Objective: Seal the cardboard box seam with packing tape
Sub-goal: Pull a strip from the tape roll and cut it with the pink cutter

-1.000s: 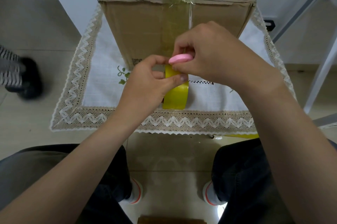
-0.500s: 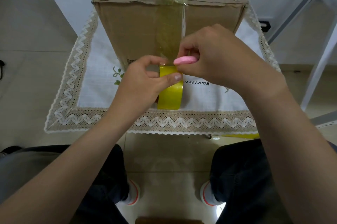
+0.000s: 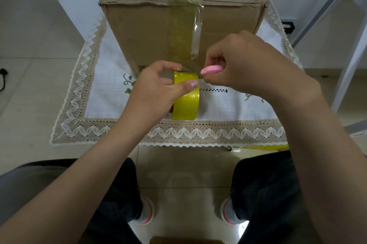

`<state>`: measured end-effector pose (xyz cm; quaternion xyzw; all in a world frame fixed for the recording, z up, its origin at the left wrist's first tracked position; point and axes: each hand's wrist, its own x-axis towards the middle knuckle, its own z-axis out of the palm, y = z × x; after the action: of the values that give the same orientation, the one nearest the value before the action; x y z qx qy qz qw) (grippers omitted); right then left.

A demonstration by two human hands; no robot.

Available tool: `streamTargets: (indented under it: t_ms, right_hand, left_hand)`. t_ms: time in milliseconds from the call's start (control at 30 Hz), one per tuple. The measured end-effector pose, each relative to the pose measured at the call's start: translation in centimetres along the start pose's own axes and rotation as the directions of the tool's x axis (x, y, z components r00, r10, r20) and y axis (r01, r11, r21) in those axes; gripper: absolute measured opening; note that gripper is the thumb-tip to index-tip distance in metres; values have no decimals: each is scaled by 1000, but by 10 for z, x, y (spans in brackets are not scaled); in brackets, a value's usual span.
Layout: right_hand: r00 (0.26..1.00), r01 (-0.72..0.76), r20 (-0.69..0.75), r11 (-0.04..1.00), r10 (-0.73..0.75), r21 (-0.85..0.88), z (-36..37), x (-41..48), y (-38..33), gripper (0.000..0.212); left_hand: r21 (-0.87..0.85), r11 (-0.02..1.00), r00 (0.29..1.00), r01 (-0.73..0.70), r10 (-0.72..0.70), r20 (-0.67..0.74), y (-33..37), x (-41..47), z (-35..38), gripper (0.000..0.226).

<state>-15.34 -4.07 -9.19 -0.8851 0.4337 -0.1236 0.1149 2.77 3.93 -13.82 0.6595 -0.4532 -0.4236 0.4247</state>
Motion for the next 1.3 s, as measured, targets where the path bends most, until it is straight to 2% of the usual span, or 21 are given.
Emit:
streamTargets:
  t_ms: [267, 400, 533, 633, 800, 900, 1000, 1067, 1133, 1200, 1267, 1300]
  right_hand:
    - [998, -57, 20, 998, 57, -20, 5, -2, 3, 13]
    - [978, -174, 108, 984, 177, -40, 7, -8, 12, 14]
    - [909, -348, 176, 921, 377, -175, 5, -17, 30, 19]
    - [837, -484, 156, 843, 524, -235, 7, -22, 52, 20]
    - [750, -660, -25, 746, 661, -90, 14, -28, 88, 28]
    - [736, -675, -34, 737, 676, 40, 21, -28, 100, 33]
    - [726, -686, 22, 727, 687, -28, 27, -31, 99, 39]
    - [747, -664, -17, 745, 664, -63, 28, -34, 92, 44]
    - [778, -626, -82, 780, 623, -9, 25, -35, 79, 42]
    - [812, -576, 25, 793, 583, 199, 20, -36, 60, 47]
    - [833, -552, 252, 718, 492, 424, 17, -37, 35, 53]
    - [838, -544, 352, 693, 418, 473, 17, -37, 23, 56]
  left_hand:
    - [49, 999, 999, -18, 19, -26, -2, 0, -2, 46]
    - [52, 998, 999, -16, 17, -29, -2, -1, 0, 49]
    - [43, 999, 1000, 16, -16, -4, 0, -3, 1, 56]
    - [23, 1000, 1000, 11, -11, 28, 1, -5, 5, 47]
    - [17, 1000, 1000, 12, -12, 21, 3, -9, 8, 42]
    - [24, 999, 1000, 26, -27, 7, 5, -13, 10, 44]
    - [49, 998, 999, 41, -41, -2, 7, -16, 11, 48]
    - [49, 998, 999, 46, -45, -8, 7, -18, 11, 50]
    - [37, 998, 999, 42, -42, -13, 7, -20, 12, 49]
    - [33, 999, 999, 42, -42, -9, 8, -22, 12, 48]
    - [39, 998, 999, 41, -41, -10, 9, -25, 14, 50]
    - [50, 998, 999, 35, -35, -11, 9, -27, 15, 51]
